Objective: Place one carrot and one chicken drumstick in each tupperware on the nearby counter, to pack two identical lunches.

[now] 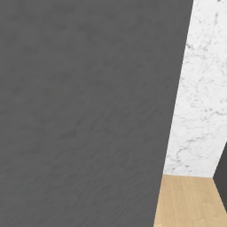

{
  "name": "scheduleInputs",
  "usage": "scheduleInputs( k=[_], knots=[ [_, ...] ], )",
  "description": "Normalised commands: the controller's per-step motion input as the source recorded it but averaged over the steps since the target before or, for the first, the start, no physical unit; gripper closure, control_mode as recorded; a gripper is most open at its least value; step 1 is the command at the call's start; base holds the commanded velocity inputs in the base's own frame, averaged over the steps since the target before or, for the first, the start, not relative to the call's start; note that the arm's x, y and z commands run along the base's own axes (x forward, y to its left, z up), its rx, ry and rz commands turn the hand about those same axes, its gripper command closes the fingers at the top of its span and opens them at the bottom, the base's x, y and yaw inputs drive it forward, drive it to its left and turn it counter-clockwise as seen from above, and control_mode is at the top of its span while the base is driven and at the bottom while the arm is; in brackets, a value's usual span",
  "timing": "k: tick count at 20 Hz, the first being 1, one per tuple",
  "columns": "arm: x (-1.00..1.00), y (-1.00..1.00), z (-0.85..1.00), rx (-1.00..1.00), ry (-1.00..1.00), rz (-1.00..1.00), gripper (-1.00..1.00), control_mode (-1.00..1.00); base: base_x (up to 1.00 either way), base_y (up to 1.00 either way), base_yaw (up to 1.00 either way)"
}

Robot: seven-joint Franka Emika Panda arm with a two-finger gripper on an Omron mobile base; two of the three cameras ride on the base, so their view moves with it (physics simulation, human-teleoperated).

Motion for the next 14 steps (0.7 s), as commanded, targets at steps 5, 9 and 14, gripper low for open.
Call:
scheduleInputs(
  k=[5,9,14],
  knots=[
    [0.00,0.00,-0.56,-0.01,0.00,-0.05,1.00,-1.00,0.00,0.00,0.00],
    [0.06,0.00,-0.16,-0.01,-0.06,0.00,1.00,-1.00,0.00,0.00,0.00],
    [-0.50,0.05,-0.19,0.00,-0.04,0.01,1.00,-1.00,0.00,0.00,0.00]
  ],
)
